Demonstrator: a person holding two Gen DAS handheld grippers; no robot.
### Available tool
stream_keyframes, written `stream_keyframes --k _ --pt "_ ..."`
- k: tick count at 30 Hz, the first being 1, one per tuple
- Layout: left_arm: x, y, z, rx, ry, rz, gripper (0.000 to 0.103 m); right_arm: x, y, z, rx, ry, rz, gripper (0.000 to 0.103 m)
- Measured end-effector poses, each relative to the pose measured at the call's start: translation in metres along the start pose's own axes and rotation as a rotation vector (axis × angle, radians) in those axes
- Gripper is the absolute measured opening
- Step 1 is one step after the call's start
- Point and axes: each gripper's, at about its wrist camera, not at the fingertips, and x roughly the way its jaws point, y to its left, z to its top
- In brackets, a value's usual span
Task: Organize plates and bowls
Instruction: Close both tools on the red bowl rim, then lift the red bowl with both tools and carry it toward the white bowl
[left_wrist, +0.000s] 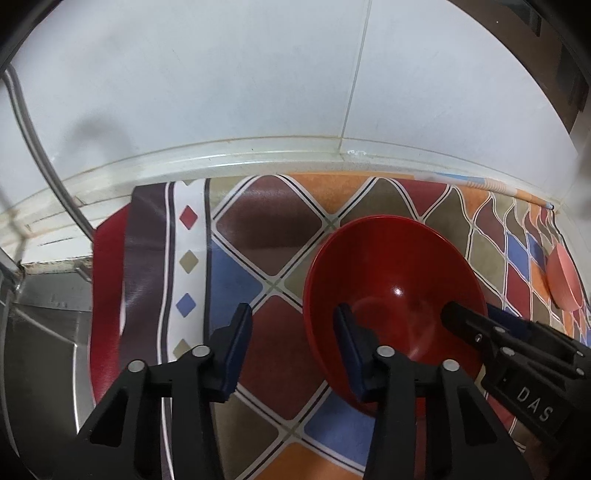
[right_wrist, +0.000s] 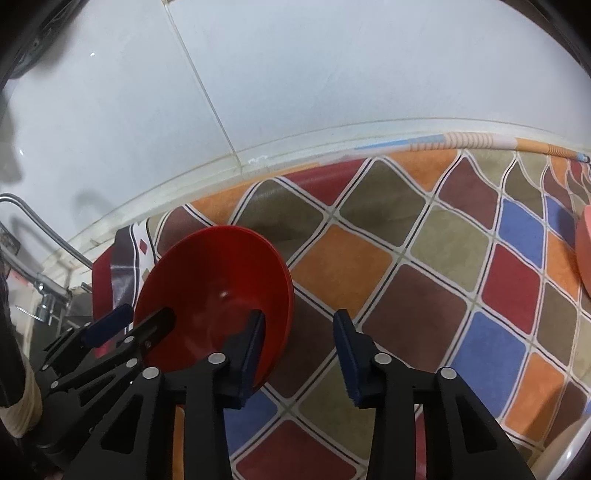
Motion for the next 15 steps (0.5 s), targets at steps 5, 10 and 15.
stream_keyframes --k 5,10,15 --pt "0.010 -0.001 0.002 -0.008 0.026 -0.027 0.025 0.006 0.004 0.001 -0.007 0.017 0.012 0.029" --pt "0.012 -0.008 0.005 0.010 0.029 -0.043 0.013 0.009 0.007 0.002 -0.020 0.030 0.020 0.020" --pt "0.011 -0.010 0.006 0.011 0.026 -0.034 0.012 0.010 0.012 0.004 -0.042 0.029 0.013 0.016"
